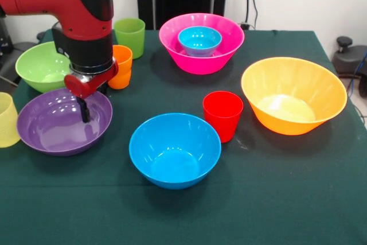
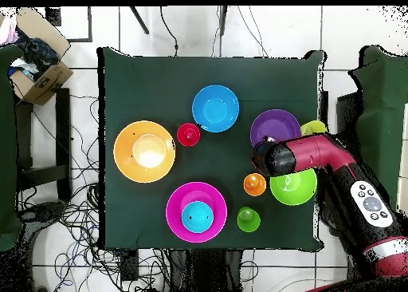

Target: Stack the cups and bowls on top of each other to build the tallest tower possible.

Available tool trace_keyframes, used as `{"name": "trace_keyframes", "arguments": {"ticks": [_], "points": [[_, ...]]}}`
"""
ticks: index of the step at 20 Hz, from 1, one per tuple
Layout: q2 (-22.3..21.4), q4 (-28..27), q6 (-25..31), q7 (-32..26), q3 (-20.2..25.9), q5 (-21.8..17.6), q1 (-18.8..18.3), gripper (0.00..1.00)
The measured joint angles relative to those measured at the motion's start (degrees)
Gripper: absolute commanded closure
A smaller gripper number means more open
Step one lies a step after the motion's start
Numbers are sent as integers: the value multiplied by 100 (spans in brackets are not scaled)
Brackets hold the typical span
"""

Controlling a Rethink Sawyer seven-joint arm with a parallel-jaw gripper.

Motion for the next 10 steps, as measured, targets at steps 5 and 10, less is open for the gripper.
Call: {"name": "trace_keyframes", "arguments": {"ticks": [5,10], "points": [[75,-17,-135,0,-1,-16,-1,0],[23,-17,-242,1,4,-4,-8,100]]}}
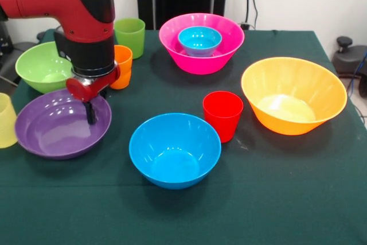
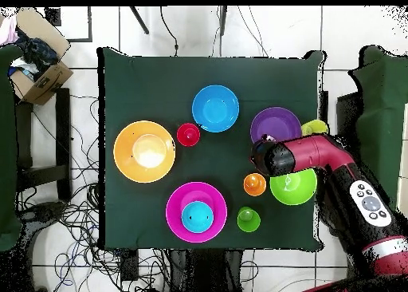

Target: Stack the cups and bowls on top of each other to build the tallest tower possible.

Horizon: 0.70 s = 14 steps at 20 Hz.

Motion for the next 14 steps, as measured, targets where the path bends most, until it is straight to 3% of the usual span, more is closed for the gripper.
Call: {"name": "trace_keyframes", "arguments": {"ticks": [14], "points": [[-286,77,-18,-1,-6,14,-1,100]]}}
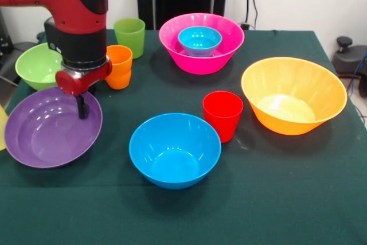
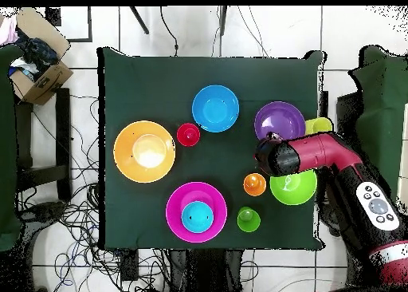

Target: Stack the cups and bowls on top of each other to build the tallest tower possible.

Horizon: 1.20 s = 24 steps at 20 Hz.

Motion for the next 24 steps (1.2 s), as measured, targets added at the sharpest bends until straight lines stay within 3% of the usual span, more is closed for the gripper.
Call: {"name": "trace_keyframes", "arguments": {"ticks": [9,17,20,24], "points": [[-732,699,-162,7,-3,225,-22,100],[-1452,1791,-566,189,-2,921,-44,100],[-1841,2378,-968,533,-50,1193,59,100],[-2141,2773,-1308,887,-147,1287,206,100]]}}
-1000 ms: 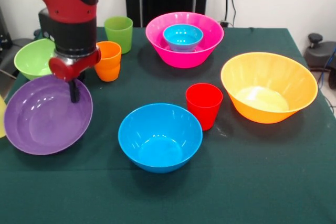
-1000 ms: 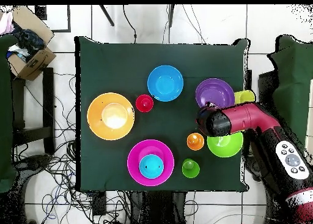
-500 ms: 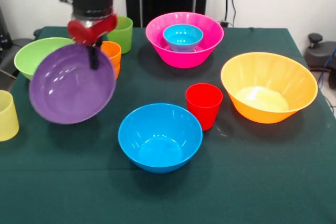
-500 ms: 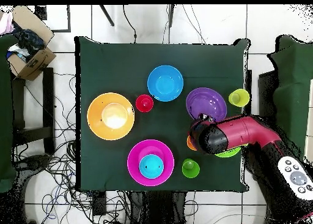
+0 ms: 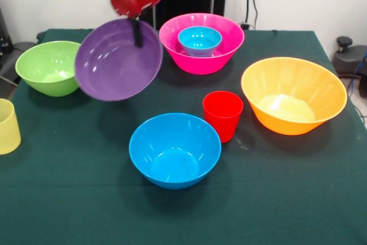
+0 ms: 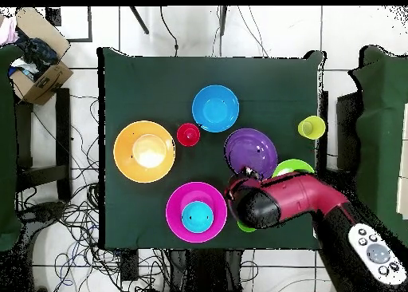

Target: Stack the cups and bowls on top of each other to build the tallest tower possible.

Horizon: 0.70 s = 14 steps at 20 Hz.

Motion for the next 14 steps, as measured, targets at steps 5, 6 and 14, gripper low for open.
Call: {"name": "trace_keyframes", "arguments": {"ticks": [5,6,14], "points": [[-494,628,-608,720,-203,83,273,100],[-554,708,-684,820,-220,107,285,100],[-1004,1300,-1294,1544,-482,245,359,100]]}}
